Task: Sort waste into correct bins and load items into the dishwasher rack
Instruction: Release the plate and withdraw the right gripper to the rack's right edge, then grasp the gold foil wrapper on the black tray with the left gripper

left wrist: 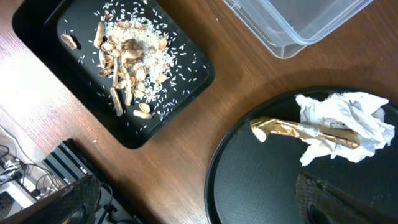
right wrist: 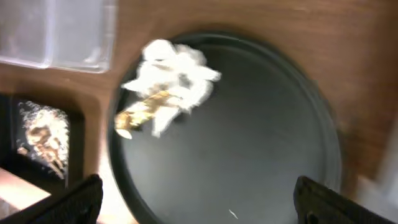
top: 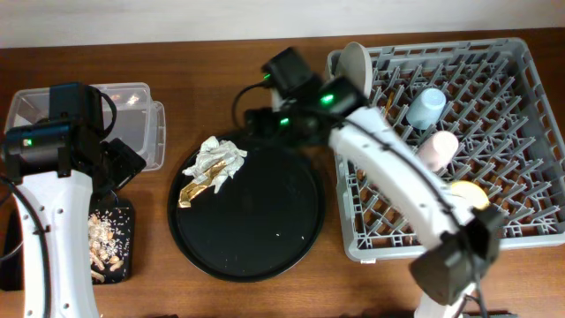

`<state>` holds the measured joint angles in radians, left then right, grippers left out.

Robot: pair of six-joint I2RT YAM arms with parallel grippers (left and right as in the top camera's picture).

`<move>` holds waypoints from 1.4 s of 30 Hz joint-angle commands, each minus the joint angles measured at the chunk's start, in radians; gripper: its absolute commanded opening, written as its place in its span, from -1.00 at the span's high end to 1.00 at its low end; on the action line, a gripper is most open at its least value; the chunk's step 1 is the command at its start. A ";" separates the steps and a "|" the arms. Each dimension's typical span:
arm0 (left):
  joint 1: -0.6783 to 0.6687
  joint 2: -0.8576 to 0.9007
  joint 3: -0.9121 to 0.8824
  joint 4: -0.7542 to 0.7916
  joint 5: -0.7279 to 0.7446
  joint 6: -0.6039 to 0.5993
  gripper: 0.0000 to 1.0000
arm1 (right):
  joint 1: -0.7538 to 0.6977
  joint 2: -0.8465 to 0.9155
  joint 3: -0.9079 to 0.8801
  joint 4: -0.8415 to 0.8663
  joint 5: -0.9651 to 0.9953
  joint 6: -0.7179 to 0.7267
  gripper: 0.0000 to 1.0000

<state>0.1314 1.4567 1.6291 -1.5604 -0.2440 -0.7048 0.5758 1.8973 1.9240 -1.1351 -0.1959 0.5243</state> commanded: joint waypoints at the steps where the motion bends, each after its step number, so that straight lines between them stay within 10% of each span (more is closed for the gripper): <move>1: 0.003 -0.006 0.006 -0.001 -0.004 -0.006 -0.99 | -0.190 -0.141 0.006 -0.103 0.050 0.008 -0.97; 13: 0.003 -0.006 0.006 -0.001 -0.004 -0.006 -0.99 | -0.809 -0.161 0.006 -0.308 0.103 0.005 -0.97; 19: 0.003 -0.005 0.007 0.107 -0.002 -0.006 -0.99 | -0.832 -0.158 0.006 -0.309 0.103 0.005 -0.97; 25: -0.016 -0.005 -0.003 0.102 0.472 -0.005 -0.98 | -0.832 -0.158 0.006 -0.309 0.103 0.005 -0.97; 35: -0.357 0.089 -0.072 0.246 0.130 0.187 -0.99 | -0.832 -0.158 0.006 -0.309 0.103 0.005 -0.97; 42: -0.358 0.240 -0.167 0.393 0.090 0.338 -0.50 | -0.832 -0.158 0.006 -0.309 0.103 0.005 -0.97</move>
<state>-0.2226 1.6161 1.5166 -1.2068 -0.1268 -0.4339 -0.2546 1.7336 1.9270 -1.4433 -0.1020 0.5236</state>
